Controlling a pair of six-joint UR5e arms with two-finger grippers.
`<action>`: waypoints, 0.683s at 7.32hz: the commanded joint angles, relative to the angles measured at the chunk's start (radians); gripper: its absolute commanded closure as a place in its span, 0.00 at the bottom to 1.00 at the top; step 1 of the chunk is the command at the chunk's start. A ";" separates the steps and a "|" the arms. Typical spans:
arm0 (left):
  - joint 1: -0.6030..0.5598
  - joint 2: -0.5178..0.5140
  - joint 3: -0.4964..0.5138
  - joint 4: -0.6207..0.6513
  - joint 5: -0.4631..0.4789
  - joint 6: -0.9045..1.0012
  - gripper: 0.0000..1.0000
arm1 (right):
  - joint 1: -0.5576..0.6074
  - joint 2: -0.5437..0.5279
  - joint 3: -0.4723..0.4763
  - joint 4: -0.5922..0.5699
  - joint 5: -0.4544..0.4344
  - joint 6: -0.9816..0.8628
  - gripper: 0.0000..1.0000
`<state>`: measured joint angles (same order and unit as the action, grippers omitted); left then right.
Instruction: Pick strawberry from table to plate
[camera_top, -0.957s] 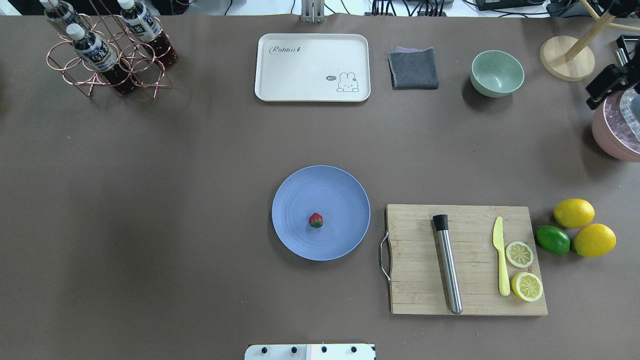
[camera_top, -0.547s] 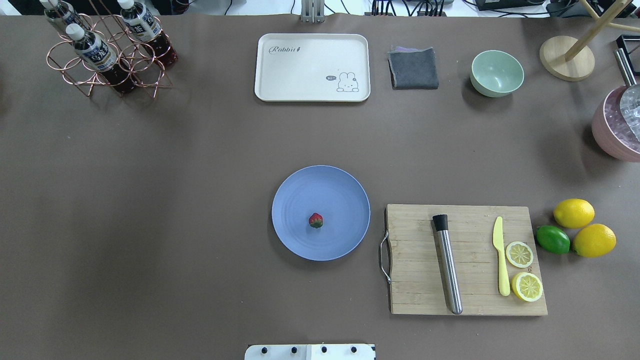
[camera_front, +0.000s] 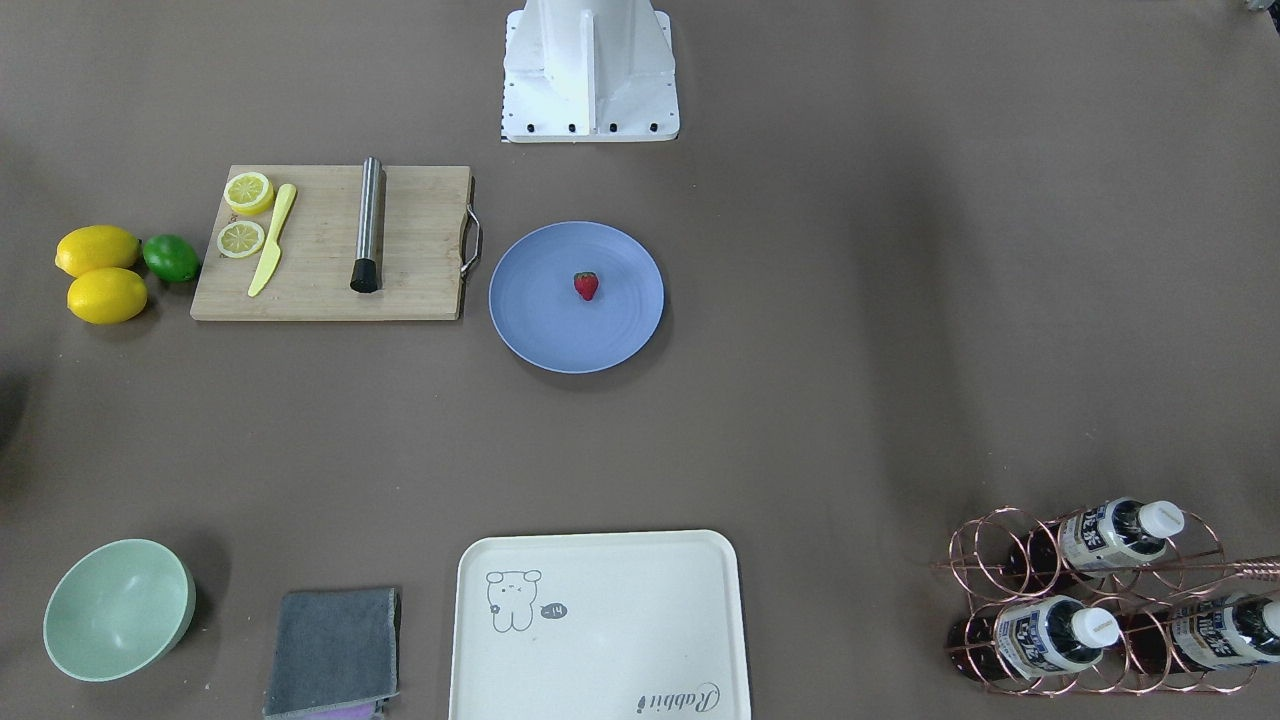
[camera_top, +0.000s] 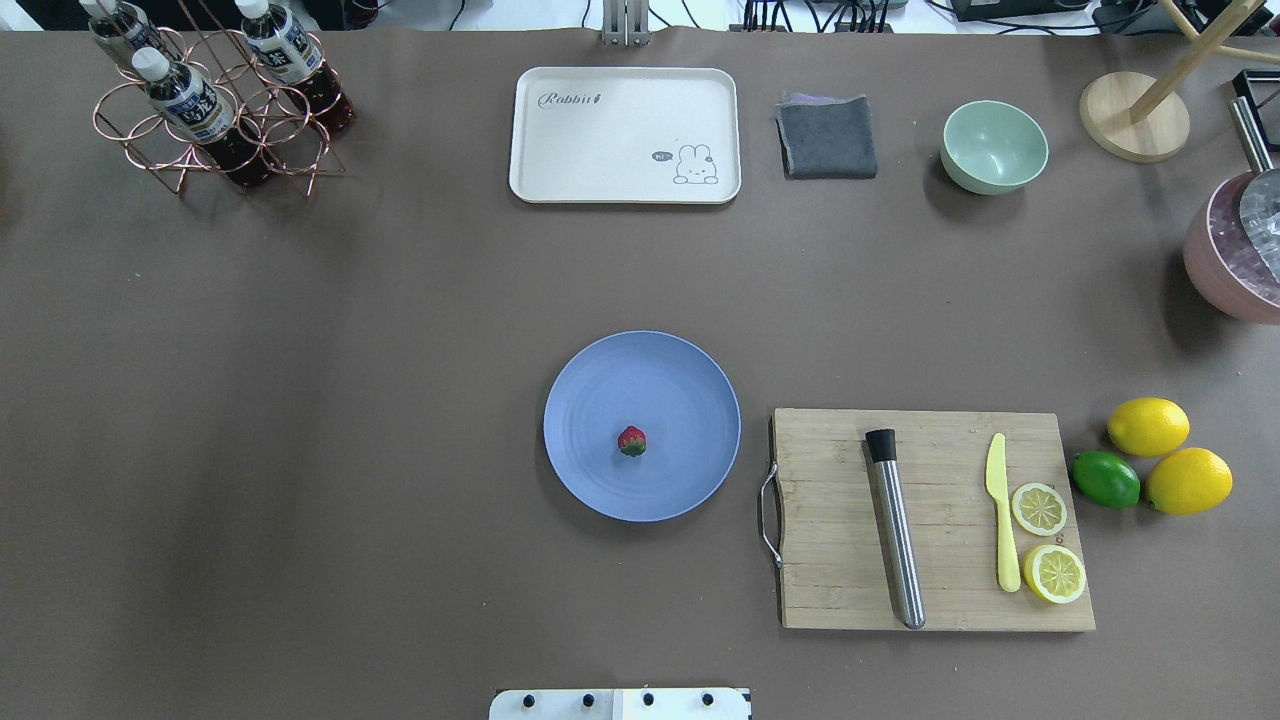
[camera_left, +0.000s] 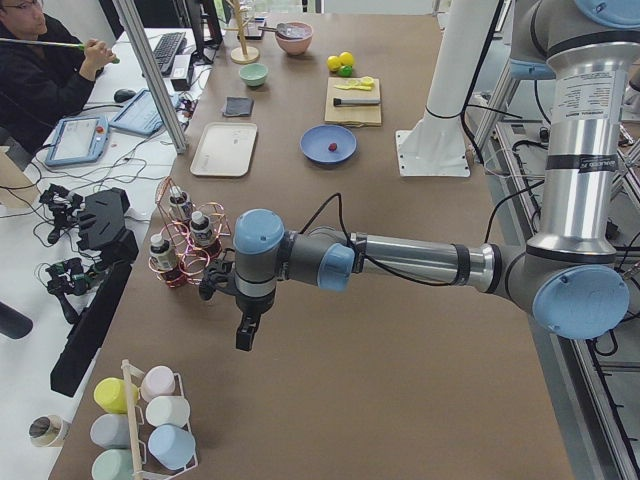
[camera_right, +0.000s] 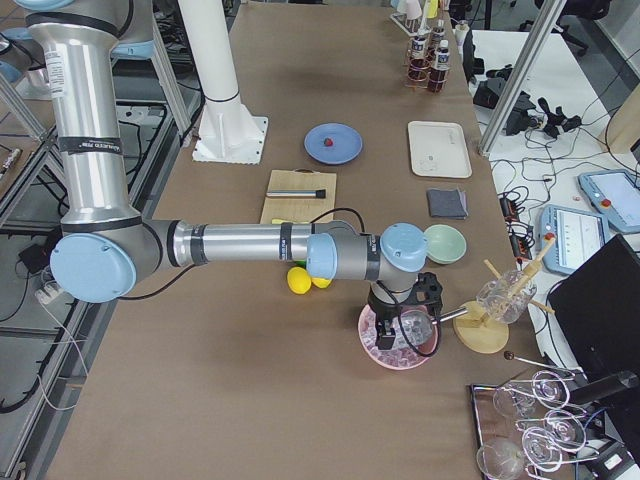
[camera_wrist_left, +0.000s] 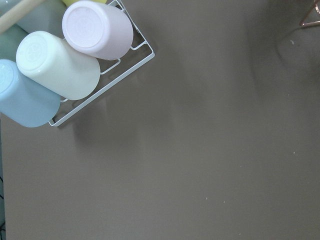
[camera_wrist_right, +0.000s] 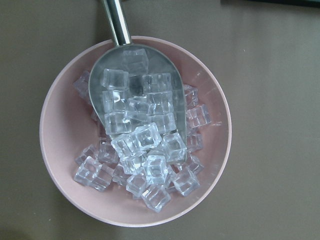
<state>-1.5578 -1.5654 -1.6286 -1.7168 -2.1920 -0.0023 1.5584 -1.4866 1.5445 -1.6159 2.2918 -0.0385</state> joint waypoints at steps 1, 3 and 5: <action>-0.001 0.001 0.007 -0.001 0.000 0.004 0.02 | 0.009 0.003 -0.003 0.002 0.000 0.003 0.00; -0.001 0.001 0.009 -0.001 0.001 0.004 0.02 | 0.009 0.009 -0.003 0.002 0.000 0.022 0.00; -0.001 -0.004 0.010 -0.001 0.001 0.004 0.02 | 0.009 0.012 -0.001 0.004 0.000 0.022 0.00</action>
<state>-1.5585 -1.5671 -1.6191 -1.7181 -2.1907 0.0015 1.5676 -1.4763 1.5424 -1.6128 2.2918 -0.0181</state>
